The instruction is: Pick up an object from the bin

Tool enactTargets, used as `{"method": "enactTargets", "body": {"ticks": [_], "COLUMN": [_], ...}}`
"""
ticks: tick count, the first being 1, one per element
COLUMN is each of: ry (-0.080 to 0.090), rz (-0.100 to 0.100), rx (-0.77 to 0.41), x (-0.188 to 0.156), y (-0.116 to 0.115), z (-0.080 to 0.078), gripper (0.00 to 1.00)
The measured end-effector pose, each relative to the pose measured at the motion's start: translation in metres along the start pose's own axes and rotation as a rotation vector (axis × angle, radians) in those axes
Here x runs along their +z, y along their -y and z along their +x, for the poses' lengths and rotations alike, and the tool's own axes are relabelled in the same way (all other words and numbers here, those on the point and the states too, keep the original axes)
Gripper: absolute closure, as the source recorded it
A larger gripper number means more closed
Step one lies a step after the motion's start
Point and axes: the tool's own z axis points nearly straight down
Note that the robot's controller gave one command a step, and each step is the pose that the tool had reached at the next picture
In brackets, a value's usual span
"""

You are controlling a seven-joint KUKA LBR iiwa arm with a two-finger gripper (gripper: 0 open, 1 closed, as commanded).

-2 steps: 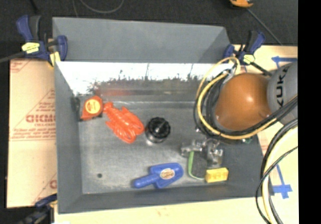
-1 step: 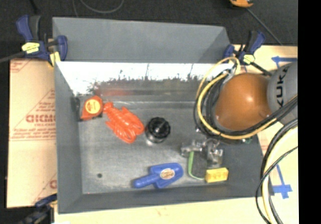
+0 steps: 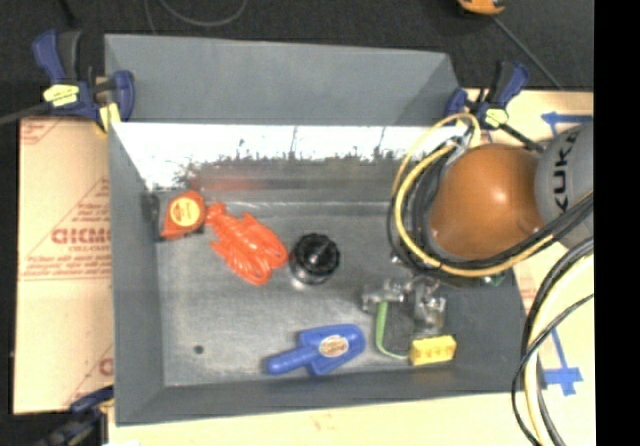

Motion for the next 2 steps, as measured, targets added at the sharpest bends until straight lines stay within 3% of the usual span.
{"method": "enactTargets", "body": {"ticks": [1,2], "ry": [-0.002,-0.001], "rz": [-0.007,-0.001], "rx": [0.001,0.001], "x": [-0.019,-0.04], "y": [-0.002,0.0], "z": [0.0,0.0], "gripper": [1.0,1.0]}}
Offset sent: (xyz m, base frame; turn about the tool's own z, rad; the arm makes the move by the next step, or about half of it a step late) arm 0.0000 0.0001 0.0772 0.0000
